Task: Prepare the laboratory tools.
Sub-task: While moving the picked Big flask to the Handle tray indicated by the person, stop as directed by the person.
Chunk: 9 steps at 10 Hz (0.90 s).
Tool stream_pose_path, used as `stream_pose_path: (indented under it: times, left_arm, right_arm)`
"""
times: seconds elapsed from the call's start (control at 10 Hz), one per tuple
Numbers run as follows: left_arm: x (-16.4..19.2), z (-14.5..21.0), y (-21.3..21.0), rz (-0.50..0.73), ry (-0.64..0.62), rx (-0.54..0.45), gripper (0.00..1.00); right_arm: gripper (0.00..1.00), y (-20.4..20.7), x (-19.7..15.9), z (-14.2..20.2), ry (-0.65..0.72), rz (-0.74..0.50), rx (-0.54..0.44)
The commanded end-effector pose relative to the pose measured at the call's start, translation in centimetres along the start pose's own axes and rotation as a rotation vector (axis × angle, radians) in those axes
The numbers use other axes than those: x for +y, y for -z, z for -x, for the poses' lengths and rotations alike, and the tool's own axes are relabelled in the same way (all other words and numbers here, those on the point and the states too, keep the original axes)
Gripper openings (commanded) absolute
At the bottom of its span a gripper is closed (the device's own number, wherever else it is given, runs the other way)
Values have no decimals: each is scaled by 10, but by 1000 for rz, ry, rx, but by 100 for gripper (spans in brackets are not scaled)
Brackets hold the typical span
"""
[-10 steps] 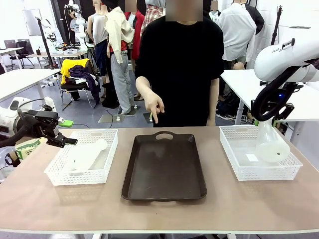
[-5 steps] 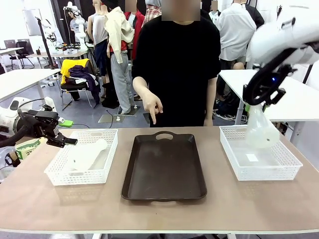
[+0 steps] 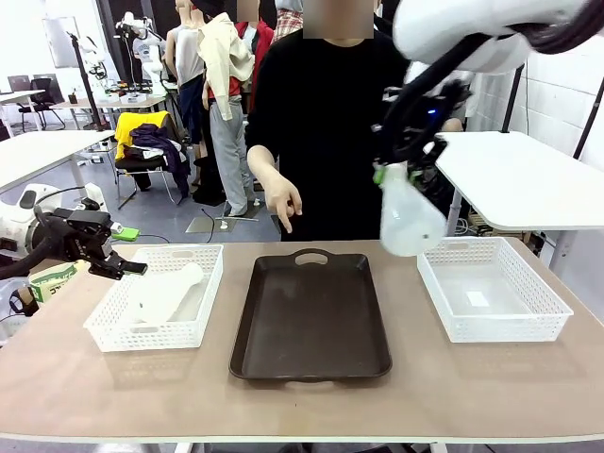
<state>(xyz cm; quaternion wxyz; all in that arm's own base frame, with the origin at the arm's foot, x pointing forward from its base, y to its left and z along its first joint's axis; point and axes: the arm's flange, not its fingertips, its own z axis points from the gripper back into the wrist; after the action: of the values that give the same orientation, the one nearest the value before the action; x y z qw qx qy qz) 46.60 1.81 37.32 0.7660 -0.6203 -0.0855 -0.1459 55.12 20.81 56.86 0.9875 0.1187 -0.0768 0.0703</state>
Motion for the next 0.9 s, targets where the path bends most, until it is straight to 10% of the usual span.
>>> stream_pose_path:
  times: [0.0, 0.8]
  left_arm:
    - [-1, 0, -2, 7, 8, -5, 100]
    - [-1, 0, -2, 7, 8, -5, 100]
  right_arm:
    - [0, 29, 35, -15, -75, -39, 77]
    - [0, 152, 126, -9, -115, -82, 220]
